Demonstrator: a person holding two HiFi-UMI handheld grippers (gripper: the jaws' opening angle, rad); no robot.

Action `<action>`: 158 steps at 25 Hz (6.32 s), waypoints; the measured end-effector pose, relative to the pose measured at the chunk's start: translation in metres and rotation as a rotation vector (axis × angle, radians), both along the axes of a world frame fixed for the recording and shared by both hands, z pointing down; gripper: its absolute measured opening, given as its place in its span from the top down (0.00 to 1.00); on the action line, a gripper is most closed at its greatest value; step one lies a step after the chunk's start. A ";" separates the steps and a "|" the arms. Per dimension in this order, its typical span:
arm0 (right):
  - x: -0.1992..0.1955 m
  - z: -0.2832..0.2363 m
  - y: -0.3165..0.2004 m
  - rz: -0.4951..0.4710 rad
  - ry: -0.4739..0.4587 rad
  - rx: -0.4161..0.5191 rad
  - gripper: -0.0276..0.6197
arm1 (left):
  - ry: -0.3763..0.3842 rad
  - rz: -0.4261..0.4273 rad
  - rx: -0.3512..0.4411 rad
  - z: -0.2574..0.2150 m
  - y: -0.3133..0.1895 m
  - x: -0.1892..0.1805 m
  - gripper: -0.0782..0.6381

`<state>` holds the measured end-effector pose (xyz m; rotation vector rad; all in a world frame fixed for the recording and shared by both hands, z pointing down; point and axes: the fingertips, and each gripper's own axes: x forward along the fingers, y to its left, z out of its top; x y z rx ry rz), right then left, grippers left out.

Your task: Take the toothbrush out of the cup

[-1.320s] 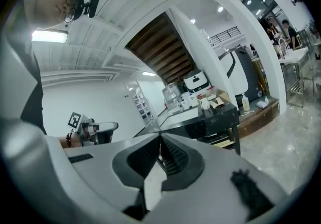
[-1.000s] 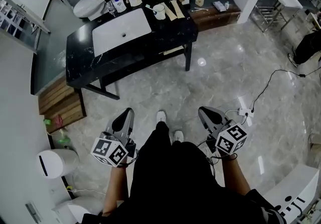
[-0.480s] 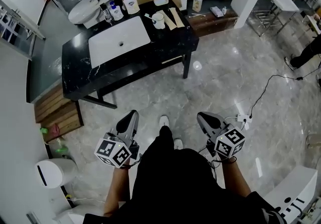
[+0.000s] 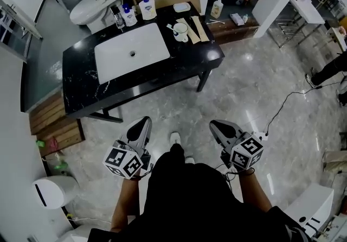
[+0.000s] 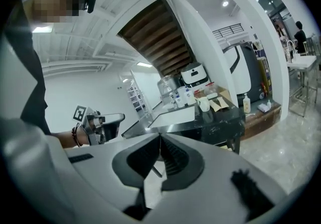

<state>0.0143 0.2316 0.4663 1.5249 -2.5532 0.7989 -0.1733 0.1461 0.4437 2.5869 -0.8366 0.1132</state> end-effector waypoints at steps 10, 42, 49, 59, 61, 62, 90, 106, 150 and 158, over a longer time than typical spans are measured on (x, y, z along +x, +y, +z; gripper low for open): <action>-0.019 -0.003 -0.060 -0.023 0.068 -0.015 0.93 | 0.039 0.027 -0.010 0.003 -0.068 -0.008 0.88; 0.101 0.003 -0.217 -0.149 -0.038 0.000 0.93 | -0.047 -0.094 -0.024 0.001 -0.194 0.104 0.88; 0.130 0.010 -0.248 -0.172 -0.069 -0.011 0.93 | -0.065 -0.116 -0.040 0.005 -0.215 0.132 0.88; 0.147 0.015 -0.280 -0.264 -0.096 -0.013 0.93 | -0.089 -0.191 -0.041 0.001 -0.232 0.153 0.88; 0.149 0.018 -0.286 -0.284 -0.091 -0.018 0.93 | -0.084 -0.212 -0.041 0.000 -0.231 0.153 0.88; 0.150 0.019 -0.289 -0.290 -0.091 -0.021 0.93 | -0.084 -0.222 -0.042 0.000 -0.231 0.152 0.88; 0.097 0.030 -0.386 -0.291 -0.008 -0.092 0.93 | -0.039 -0.200 -0.034 0.020 -0.327 0.106 0.88; 0.064 0.058 -0.437 -0.314 0.133 -0.081 0.93 | -0.044 -0.124 -0.061 0.032 -0.350 0.113 0.88; 0.017 0.112 -0.466 -0.642 0.468 -0.031 0.77 | -0.108 -0.208 -0.158 0.068 -0.334 0.118 0.80; 0.031 0.105 -0.477 -0.605 0.494 0.022 0.85 | -0.109 -0.214 -0.162 0.071 -0.336 0.119 0.80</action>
